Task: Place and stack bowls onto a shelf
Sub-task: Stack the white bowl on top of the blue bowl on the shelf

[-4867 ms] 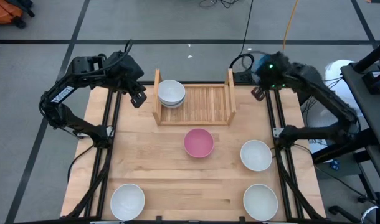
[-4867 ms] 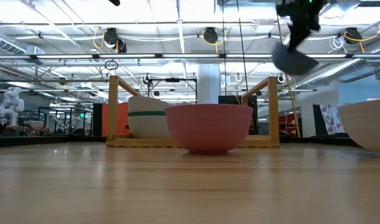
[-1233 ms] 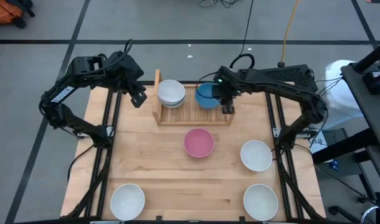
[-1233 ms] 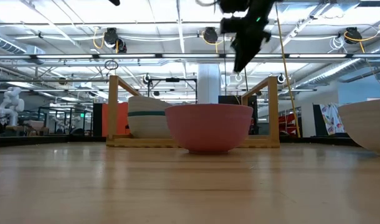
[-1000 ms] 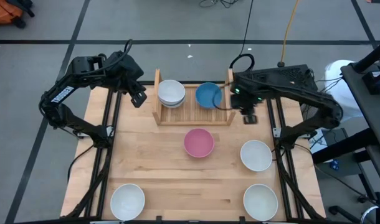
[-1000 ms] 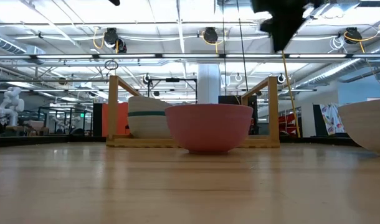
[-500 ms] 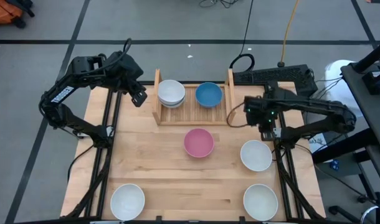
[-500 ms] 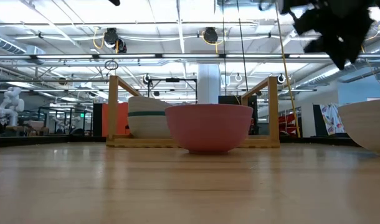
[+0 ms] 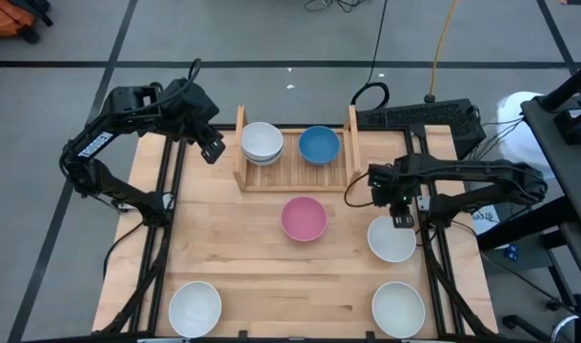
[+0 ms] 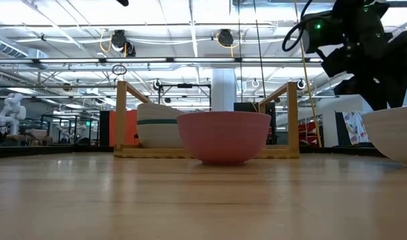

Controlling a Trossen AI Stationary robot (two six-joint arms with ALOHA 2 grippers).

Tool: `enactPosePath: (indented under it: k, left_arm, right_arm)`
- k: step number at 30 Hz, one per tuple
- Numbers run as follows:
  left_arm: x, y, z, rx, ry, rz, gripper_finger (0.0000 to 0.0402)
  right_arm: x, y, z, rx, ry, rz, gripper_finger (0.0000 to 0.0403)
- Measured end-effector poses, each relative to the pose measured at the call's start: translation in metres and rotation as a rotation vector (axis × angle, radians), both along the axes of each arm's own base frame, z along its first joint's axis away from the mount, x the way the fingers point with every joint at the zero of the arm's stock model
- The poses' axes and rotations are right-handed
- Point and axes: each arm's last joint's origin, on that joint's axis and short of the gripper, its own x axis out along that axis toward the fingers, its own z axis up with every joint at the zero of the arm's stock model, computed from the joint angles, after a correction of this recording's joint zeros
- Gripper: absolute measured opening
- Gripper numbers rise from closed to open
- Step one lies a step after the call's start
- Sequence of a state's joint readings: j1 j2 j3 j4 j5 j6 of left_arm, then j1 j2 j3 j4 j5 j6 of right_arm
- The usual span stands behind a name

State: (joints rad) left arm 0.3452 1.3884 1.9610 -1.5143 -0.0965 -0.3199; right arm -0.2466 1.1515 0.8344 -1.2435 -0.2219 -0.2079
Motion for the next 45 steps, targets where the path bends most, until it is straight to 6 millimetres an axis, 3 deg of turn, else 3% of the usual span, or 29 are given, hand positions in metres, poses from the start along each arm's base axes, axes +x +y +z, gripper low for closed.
enactPosePath:
  k: [9, 22, 26, 31, 35, 39, 45]
  left_arm:
    - [0.000, 0.000, 0.000, 0.000, 0.000, 0.000, 0.0006]
    - [0.000, 0.000, 0.000, 0.000, 0.000, 0.000, 0.0006]
    - [0.000, 0.000, 0.000, 0.000, 0.000, -0.001, 0.0006]
    - [0.000, 0.000, 0.000, 0.000, 0.000, -0.001, 0.0006]
    - [0.000, 0.000, 0.000, 0.001, 0.001, -0.002, 0.0006]
    - [0.000, 0.000, 0.000, 0.001, 0.001, -0.002, 0.0006]
    - [0.000, 0.000, 0.000, 0.003, 0.002, -0.005, 0.0006]
  right_arm:
    - [0.003, 0.000, -0.017, 0.002, -0.055, -0.016, 0.0125]
    - [0.013, -0.003, -0.025, -0.013, -0.127, -0.037, 0.0121]
    - [0.017, -0.004, -0.031, -0.004, -0.090, -0.037, 0.0085]
    - [0.021, -0.005, -0.040, 0.008, -0.036, -0.035, 0.0011]
    - [0.022, -0.005, -0.041, 0.019, -0.028, -0.033, 0.0003]
    - [0.025, -0.004, -0.024, 0.016, -0.027, -0.048, 0.0001]
    - [0.043, -0.005, 0.036, -0.014, -0.121, -0.047, 0.0001]
